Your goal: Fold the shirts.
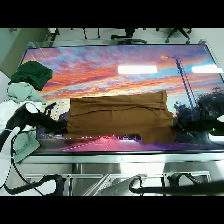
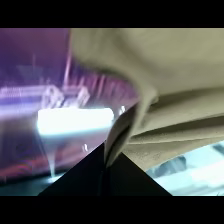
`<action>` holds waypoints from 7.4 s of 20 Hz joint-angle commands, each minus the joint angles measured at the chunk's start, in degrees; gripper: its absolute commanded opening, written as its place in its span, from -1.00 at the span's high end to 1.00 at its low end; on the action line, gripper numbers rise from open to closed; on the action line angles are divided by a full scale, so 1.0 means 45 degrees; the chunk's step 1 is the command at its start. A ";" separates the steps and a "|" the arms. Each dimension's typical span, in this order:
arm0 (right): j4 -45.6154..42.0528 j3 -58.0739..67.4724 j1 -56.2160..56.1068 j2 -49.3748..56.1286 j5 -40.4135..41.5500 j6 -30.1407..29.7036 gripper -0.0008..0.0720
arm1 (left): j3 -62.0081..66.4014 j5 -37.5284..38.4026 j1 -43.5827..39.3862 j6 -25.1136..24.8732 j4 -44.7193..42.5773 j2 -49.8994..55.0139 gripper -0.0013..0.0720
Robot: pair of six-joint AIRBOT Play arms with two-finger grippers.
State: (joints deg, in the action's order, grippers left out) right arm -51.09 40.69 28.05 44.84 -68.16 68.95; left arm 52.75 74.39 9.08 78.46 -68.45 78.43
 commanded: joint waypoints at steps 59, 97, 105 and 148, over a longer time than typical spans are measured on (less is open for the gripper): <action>0.3186 1.2769 -0.3410 0.5464 -0.4371 -0.0447 0.92 | 1.3459 -0.1520 -0.8160 0.0996 0.4770 0.6790 0.93; 0.2093 1.1536 -0.7563 1.1074 -0.0724 -0.0185 -0.52 | 1.1764 0.1481 -0.3410 -0.0850 0.6917 0.0457 0.93; 0.4410 1.1628 -0.8228 1.1973 -0.0471 -0.1676 0.77 | 1.1764 0.1481 -0.3410 -0.0850 0.6907 0.0457 0.93; -1.0870 0.4663 0.2074 0.2579 -0.4328 0.8519 -0.89 | 1.1759 0.3405 -0.3410 -0.1399 0.6873 0.0457 0.92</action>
State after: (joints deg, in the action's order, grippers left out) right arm -96.55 59.07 37.36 56.58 -83.72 109.69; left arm 105.69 90.70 -6.31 73.17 -37.54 80.51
